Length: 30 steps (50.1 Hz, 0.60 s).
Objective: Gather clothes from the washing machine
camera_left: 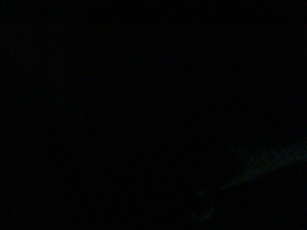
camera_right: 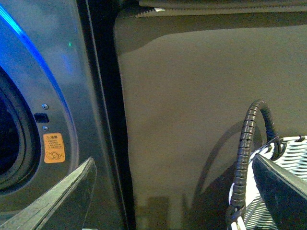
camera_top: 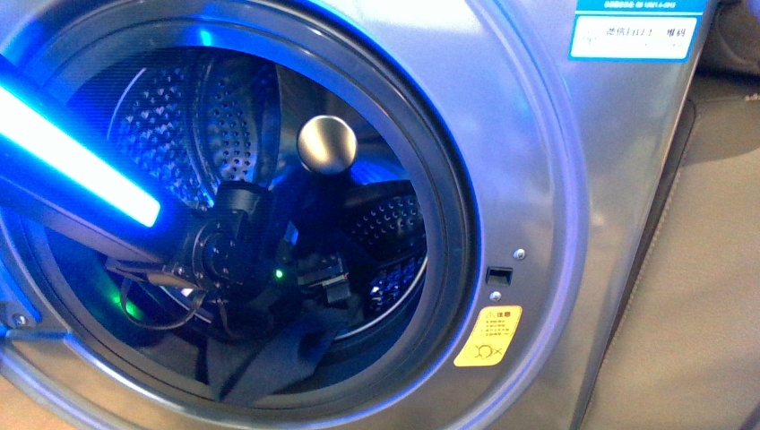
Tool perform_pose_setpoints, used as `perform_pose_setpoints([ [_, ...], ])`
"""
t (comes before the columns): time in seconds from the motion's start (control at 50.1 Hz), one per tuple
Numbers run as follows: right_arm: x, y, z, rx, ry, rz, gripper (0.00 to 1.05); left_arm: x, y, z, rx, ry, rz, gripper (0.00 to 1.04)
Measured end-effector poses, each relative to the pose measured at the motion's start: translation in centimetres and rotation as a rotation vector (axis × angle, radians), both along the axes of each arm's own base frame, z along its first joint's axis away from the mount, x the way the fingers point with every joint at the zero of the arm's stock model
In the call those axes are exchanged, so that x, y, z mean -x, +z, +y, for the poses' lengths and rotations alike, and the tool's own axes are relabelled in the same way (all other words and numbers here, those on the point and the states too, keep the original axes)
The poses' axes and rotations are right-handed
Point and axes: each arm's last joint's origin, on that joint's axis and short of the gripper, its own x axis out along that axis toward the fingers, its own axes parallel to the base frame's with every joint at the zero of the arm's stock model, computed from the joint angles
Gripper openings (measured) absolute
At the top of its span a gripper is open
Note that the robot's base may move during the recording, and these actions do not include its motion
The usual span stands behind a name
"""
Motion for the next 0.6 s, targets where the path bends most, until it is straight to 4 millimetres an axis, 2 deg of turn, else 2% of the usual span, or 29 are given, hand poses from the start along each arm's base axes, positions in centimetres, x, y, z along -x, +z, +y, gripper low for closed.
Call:
perform_pose_setpoints([
  [0.12,0.0,0.0,0.0,0.0,0.0,0.0,0.97,-0.2,-1.1,0.0,-0.163,-0.005,0.039,0.98],
  [0.22,0.0,0.0,0.0,0.0,0.0,0.0,0.97,-0.3,-1.2,0.0,-0.218,-0.005,0.033,0.97],
  [0.479,0.0,0.0,0.0,0.0,0.0,0.0,0.97,-0.5,-1.1,0.7,-0.259,0.035,0.009,0.48],
  [0.559,0.0,0.0,0.0,0.0,0.0,0.0,0.97,0.2,-0.7,1.1,-0.253,0.04,-0.021,0.3],
  [0.599,0.0,0.0,0.0,0.0,0.0,0.0,0.97,0.4,-0.5,1.3,-0.249,0.038,-0.033,0.25],
])
